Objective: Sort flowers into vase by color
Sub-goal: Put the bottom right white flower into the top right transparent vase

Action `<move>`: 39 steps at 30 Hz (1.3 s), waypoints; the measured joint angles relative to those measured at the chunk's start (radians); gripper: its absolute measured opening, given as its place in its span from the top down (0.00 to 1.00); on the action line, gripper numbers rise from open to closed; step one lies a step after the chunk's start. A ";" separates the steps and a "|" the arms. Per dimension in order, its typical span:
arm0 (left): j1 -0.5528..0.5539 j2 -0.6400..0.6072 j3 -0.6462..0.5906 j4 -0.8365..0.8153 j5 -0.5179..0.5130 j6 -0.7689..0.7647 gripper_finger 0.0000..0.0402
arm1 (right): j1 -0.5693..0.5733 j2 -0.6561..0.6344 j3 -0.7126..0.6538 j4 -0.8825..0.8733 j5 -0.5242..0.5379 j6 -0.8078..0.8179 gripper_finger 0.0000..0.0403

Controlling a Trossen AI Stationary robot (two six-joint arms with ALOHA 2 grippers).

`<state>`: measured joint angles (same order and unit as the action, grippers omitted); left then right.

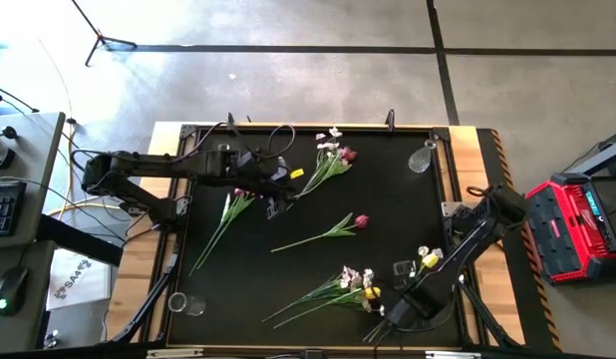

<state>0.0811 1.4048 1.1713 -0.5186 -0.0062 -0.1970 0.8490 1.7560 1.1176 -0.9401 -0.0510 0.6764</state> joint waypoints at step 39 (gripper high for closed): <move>-0.041 0.000 0.000 0.004 -0.006 -0.009 0.62 | -0.034 -0.033 0.172 -0.217 -0.111 0.046 0.99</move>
<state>0.0406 1.4044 1.1713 -0.5147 -0.0121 -0.2062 0.8153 1.7225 1.2894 -1.1569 -0.1618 0.7226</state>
